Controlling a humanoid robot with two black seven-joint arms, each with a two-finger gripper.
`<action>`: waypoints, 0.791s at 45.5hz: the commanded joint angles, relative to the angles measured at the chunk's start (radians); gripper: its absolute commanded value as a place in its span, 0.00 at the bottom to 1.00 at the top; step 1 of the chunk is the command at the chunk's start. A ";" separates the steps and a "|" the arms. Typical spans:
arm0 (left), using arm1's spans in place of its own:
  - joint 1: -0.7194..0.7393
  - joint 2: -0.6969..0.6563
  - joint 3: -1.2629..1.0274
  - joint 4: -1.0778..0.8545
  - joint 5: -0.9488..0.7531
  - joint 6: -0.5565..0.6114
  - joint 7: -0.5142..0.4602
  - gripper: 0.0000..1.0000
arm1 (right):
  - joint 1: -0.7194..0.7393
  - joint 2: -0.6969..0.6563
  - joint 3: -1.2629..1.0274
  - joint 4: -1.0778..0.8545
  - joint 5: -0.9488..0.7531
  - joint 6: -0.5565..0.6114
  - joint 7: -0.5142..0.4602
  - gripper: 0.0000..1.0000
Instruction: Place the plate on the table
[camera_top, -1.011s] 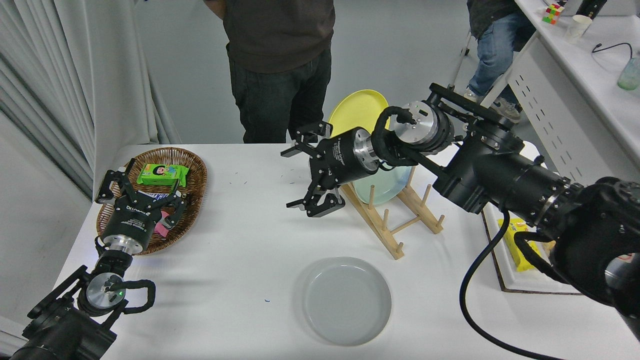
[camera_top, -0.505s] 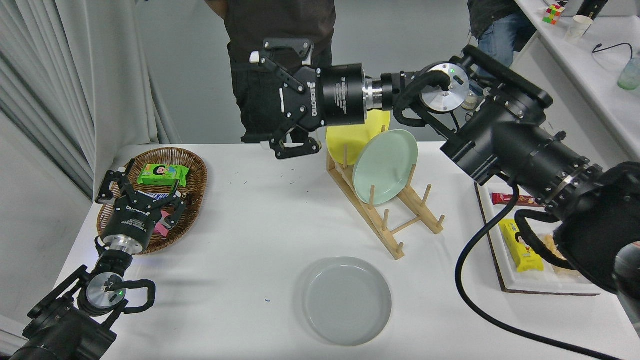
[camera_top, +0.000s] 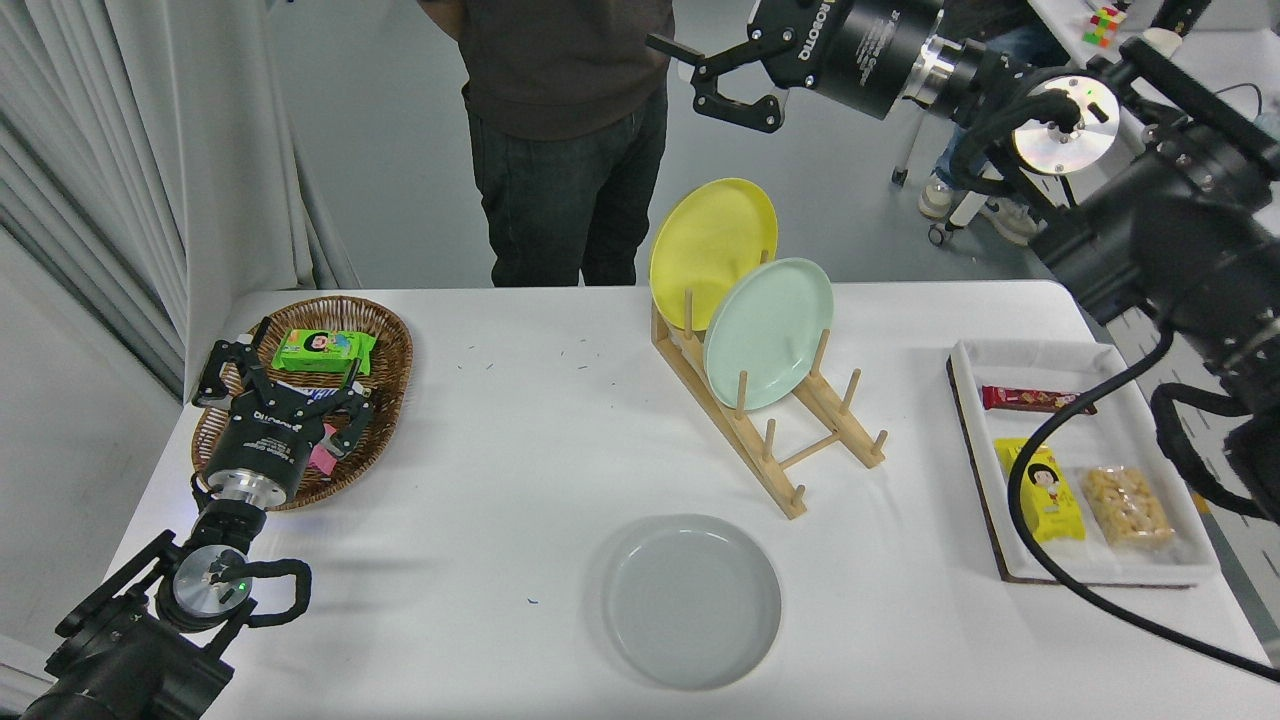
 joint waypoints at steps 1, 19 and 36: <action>0.000 0.000 0.000 0.000 0.000 0.000 0.000 0.98 | -0.093 -0.105 -0.006 -0.122 -0.022 0.012 0.051 1.00; 0.000 0.000 0.000 0.000 0.000 0.000 0.000 0.98 | -0.200 -0.137 -0.030 -0.246 -0.020 0.015 0.050 1.00; 0.000 0.000 0.000 0.000 0.000 0.000 0.000 0.98 | -0.438 -0.140 -0.044 -0.116 -0.008 0.000 0.146 1.00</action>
